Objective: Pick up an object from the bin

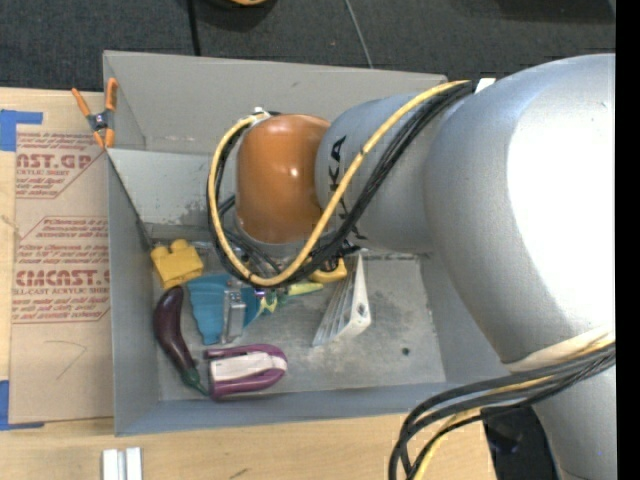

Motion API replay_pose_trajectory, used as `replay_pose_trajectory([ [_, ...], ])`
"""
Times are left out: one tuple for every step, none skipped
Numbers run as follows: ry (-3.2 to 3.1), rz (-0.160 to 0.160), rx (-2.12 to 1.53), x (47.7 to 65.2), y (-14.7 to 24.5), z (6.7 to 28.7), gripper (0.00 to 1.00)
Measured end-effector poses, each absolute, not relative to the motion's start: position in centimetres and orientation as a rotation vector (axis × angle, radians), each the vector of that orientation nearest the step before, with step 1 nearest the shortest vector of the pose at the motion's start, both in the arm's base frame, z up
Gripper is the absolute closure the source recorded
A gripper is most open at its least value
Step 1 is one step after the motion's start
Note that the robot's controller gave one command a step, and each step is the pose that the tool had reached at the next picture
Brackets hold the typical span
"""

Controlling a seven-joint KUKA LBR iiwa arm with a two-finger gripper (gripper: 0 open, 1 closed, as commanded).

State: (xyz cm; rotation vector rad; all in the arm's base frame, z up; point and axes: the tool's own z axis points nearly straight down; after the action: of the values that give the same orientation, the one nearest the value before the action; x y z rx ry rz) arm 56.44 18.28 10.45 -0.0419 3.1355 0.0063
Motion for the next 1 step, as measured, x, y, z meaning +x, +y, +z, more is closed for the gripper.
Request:
replay_pose_trajectory([
  [3.135, 0.006, -0.159, 57.9, 15.78, 7.32, 1.0],
])
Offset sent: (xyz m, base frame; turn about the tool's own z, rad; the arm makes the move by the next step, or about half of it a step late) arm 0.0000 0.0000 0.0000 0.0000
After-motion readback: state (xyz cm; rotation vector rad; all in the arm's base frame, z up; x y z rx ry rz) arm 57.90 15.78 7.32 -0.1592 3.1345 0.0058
